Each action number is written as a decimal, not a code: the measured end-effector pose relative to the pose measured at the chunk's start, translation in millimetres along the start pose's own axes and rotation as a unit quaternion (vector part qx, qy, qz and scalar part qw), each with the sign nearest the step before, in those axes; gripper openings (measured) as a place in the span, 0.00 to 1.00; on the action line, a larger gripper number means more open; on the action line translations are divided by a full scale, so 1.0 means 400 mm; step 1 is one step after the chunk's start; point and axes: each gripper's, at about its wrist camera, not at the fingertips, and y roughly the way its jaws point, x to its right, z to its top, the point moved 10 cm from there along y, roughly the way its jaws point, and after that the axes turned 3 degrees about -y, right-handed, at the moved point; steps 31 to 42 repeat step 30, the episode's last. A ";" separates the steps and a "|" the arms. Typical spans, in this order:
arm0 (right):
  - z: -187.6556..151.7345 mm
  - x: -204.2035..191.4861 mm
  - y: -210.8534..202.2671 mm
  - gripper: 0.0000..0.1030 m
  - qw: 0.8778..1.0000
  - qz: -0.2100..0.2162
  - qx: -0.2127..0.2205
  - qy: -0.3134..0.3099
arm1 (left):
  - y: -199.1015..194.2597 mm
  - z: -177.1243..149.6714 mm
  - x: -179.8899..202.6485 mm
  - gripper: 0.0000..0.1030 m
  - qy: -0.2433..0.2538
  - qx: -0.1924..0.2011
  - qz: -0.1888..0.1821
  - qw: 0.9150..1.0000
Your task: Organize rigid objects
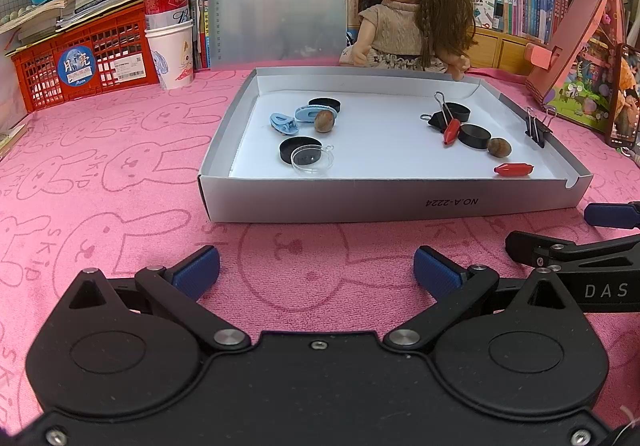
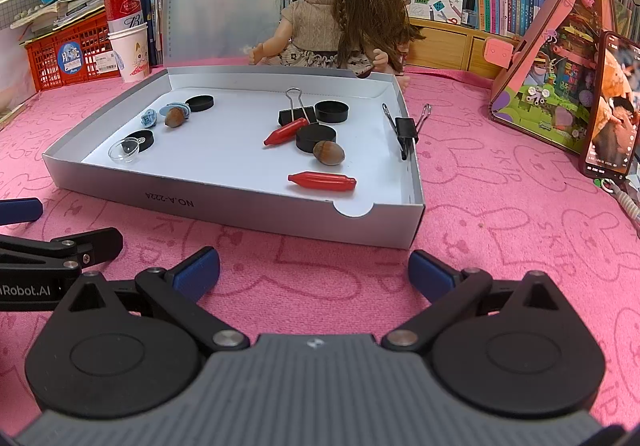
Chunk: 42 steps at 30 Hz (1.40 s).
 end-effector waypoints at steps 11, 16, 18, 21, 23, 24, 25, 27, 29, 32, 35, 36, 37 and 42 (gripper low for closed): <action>0.000 0.000 0.000 1.00 1.000 0.000 0.000 0.000 | -0.005 -0.004 -0.001 1.00 -0.004 0.004 0.007 1.000; 0.000 0.000 0.000 1.00 1.000 0.000 0.000 0.000 | -0.005 -0.004 -0.001 1.00 -0.004 0.004 0.007 1.000; 0.000 0.000 0.000 1.00 1.000 0.000 0.000 0.000 | -0.005 -0.005 -0.001 1.00 -0.004 0.004 0.007 1.000; 0.000 0.000 0.000 1.00 1.000 0.000 0.000 0.000 | -0.005 -0.005 -0.001 1.00 -0.004 0.004 0.007 1.000; 0.000 0.000 0.001 1.00 1.000 0.000 0.000 0.000 | -0.005 -0.005 -0.001 1.00 -0.004 0.004 0.007 1.000; 0.000 0.000 0.001 1.00 1.000 0.000 0.000 0.000 | -0.005 -0.005 -0.001 1.00 -0.004 0.004 0.007 1.000; 0.000 0.000 0.001 1.00 1.000 0.000 0.000 0.000 | -0.004 -0.005 -0.001 1.00 -0.004 0.004 0.007 1.000; 0.000 0.000 0.001 1.00 1.000 0.000 0.000 0.000 | -0.004 -0.005 -0.001 1.00 -0.004 0.004 0.007 1.000; -0.001 0.000 0.001 1.00 1.000 0.000 0.000 0.000 | -0.005 -0.005 -0.001 1.00 -0.004 0.004 0.007 1.000; 0.000 0.000 0.001 1.00 1.000 0.000 0.000 0.000 | -0.004 -0.005 -0.001 1.00 -0.004 0.004 0.007 1.000; 0.000 0.000 0.001 1.00 1.000 0.000 0.000 0.000 | -0.004 -0.005 -0.001 1.00 -0.004 0.004 0.007 1.000; 0.000 0.000 0.001 1.00 1.000 0.000 0.000 0.000 | -0.004 -0.005 -0.001 1.00 -0.004 0.004 0.007 1.000; 0.000 0.000 0.001 1.00 1.000 0.000 0.000 0.000 | -0.004 -0.005 -0.001 1.00 -0.004 0.004 0.007 1.000; 0.000 0.000 0.001 1.00 1.000 0.000 0.000 0.000 | -0.004 -0.005 -0.001 1.00 -0.004 0.004 0.007 1.000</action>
